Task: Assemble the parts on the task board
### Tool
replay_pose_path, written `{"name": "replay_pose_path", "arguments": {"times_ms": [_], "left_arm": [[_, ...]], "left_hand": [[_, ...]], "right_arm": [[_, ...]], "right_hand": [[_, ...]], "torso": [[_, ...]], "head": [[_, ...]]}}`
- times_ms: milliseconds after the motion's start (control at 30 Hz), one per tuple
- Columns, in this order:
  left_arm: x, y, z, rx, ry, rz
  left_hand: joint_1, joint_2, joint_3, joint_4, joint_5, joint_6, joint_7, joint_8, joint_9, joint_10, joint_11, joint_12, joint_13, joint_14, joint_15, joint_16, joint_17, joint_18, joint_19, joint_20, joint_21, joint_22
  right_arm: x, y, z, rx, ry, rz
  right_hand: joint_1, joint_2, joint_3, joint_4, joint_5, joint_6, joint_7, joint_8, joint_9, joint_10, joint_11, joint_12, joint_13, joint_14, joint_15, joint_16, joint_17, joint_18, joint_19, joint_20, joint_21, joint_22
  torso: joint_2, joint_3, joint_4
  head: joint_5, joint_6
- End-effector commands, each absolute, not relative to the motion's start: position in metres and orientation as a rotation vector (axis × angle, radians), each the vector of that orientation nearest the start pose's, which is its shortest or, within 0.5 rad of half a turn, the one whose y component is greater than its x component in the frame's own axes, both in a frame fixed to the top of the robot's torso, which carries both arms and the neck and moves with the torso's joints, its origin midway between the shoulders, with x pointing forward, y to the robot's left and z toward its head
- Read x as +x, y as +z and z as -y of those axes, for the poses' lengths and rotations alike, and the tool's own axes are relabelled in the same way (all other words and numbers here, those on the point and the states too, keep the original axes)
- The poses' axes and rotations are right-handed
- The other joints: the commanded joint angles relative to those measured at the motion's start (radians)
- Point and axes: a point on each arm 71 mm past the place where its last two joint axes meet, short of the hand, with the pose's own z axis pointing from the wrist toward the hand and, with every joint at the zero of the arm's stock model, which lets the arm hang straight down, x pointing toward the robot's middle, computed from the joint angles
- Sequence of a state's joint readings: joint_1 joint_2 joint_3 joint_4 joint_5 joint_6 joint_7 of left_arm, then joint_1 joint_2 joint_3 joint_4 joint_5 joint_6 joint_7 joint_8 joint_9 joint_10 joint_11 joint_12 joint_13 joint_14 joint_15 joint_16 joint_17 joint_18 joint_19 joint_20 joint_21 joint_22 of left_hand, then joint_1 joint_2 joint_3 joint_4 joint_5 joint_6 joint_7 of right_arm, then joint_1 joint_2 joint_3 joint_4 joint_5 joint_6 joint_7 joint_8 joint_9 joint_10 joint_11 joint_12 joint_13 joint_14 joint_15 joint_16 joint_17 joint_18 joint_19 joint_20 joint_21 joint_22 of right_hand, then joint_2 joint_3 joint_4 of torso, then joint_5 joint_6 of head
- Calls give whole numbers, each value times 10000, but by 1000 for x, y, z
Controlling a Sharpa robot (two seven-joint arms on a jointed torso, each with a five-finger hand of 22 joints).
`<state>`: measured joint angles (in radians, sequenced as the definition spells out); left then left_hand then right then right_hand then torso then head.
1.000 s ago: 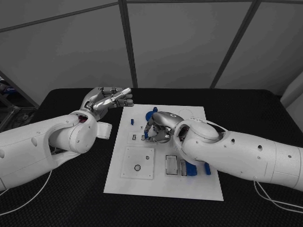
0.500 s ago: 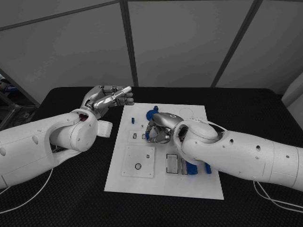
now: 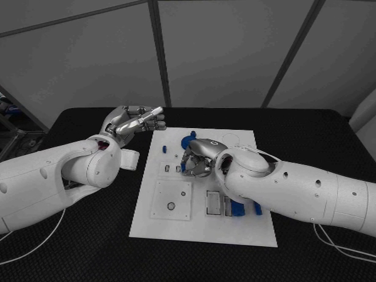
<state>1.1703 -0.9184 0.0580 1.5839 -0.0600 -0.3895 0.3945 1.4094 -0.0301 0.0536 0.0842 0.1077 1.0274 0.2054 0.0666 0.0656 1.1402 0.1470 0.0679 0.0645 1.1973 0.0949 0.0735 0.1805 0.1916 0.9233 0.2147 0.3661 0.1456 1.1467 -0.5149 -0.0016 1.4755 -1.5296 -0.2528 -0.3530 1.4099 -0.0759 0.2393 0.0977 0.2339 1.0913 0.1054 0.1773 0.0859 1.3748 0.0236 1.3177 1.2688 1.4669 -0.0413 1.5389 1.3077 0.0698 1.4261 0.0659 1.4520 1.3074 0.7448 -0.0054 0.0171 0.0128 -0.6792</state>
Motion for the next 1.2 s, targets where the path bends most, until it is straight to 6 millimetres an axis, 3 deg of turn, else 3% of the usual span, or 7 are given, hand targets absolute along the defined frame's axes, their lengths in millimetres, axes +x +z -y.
{"name": "replay_pose_path", "arguments": {"times_ms": [33, 400, 833, 1200], "left_arm": [[487, -149, -233, -10673, -15082, -13009], [487, -149, -234, -10680, -15076, -13017], [487, -149, -234, -10691, -15064, -13029], [487, -149, -234, -10696, -15058, -13036]], "left_hand": [[-81, 7, -9, -59, -66, -39, 67, -35, -11, -36, 50, -52, -7, 17, 83, -33, 10, -105, -40, -6, -43, -16], [-81, 7, -9, -59, -66, -39, 67, -35, -11, -36, 50, -52, -7, 17, 83, -33, 10, -105, -40, -6, -43, -16], [-81, 7, -9, -59, -66, -39, 67, -35, -11, -36, 50, -52, -7, 17, 83, -33, 10, -105, -40, -6, -43, -16], [-94, 3, -9, -60, -67, -51, 78, -36, -12, -48, 58, -52, -7, 18, 87, -40, 15, -104, -45, -1, -41, -17]], "right_arm": [[472, -200, 56, -2060, 6611, -17583], [472, -202, 56, -2146, 6553, -17689], [471, -204, 55, -2321, 6398, -17911], [471, -204, 55, -2322, 6331, -17920]], "right_hand": [[-68, -9, 37, -33, 23, 15, -3, 128, 168, -105, 0, -96, -53, 874, -30, -24, 1926, -141, -34, -5, -21, 61], [-133, -74, 58, -53, 6, -89, 42, 89, 151, -188, 37, -186, -141, 868, -1, -37, 1903, -132, -65, 16, -48, 14], [-404, -349, 79, -48, -74, -654, 279, -164, 30, -551, 237, -563, -517, 854, 162, -68, 1855, -90, -197, 151, -172, -196], [-442, -396, 114, -61, -77, -799, 339, -223, -2, -605, 291, -599, -555, 850, 211, -78, 1839, -84, -215, 201, -192, -225]], "torso": [[-4, 2, -2], [-1, -2, -5], [-4, -2, 1], [-4, 0, -3]], "head": [[5, 0], [3, 1], [-2, -10], [-3, -13]]}}
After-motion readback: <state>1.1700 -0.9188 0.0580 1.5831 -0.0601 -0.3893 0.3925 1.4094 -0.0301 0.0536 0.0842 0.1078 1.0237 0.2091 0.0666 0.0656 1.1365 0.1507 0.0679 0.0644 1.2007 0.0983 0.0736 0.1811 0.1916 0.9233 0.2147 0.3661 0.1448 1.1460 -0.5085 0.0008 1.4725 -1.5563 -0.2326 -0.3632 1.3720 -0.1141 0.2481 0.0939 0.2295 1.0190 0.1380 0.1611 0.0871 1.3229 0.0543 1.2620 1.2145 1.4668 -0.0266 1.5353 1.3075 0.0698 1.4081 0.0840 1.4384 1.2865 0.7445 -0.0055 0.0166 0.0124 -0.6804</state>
